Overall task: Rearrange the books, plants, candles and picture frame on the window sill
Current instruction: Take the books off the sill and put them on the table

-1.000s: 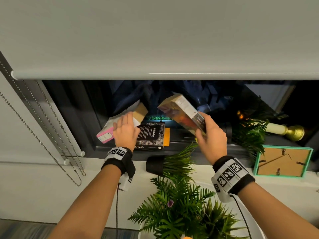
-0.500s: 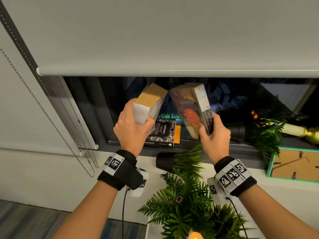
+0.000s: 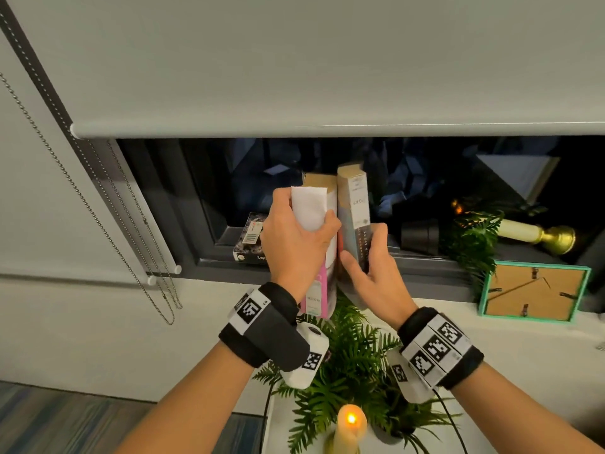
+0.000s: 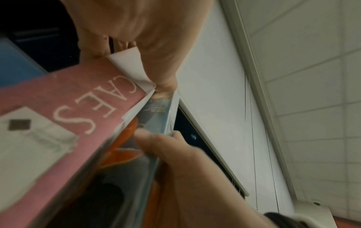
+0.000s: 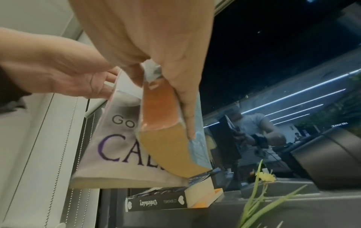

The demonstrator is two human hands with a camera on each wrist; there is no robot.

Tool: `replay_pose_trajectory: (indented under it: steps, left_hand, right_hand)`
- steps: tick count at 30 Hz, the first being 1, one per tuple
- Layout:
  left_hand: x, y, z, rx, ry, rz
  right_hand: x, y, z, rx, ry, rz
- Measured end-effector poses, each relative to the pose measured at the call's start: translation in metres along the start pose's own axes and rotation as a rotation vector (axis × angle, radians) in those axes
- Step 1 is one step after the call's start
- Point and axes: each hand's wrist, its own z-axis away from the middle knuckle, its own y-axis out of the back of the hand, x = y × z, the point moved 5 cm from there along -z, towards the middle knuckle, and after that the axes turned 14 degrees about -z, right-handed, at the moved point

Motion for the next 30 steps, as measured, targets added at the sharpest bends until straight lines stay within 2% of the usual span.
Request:
replay_pose_trajectory:
  steps: [3, 5, 9, 12, 25, 30]
  left_hand:
    - [0.015, 0.002, 0.007, 0.014, 0.008, 0.015]
    - [0.025, 0.003, 0.010, 0.027, 0.004, 0.018]
    - [0.052, 0.001, 0.017, 0.021, -0.069, 0.023]
    - [0.062, -0.005, 0.015, 0.016, -0.087, 0.011]
    - [0.068, -0.032, -0.004, -0.001, -0.201, -0.026]
    - [0.052, -0.059, -0.018, -0.089, -0.214, -0.011]
  right_hand:
    - [-0.012, 0.002, 0.008, -0.041, -0.008, -0.069]
    - [-0.017, 0.002, 0.012, -0.014, -0.012, -0.048]
    - [-0.020, 0.008, 0.017, 0.280, 0.008, -0.012]
    - [-0.020, 0.004, 0.012, 0.412, -0.008, -0.030]
    - [0.003, 0.014, -0.035, 0.683, -0.103, 0.061]
    - [0.030, 0.022, -0.051, 0.732, -0.165, 0.077]
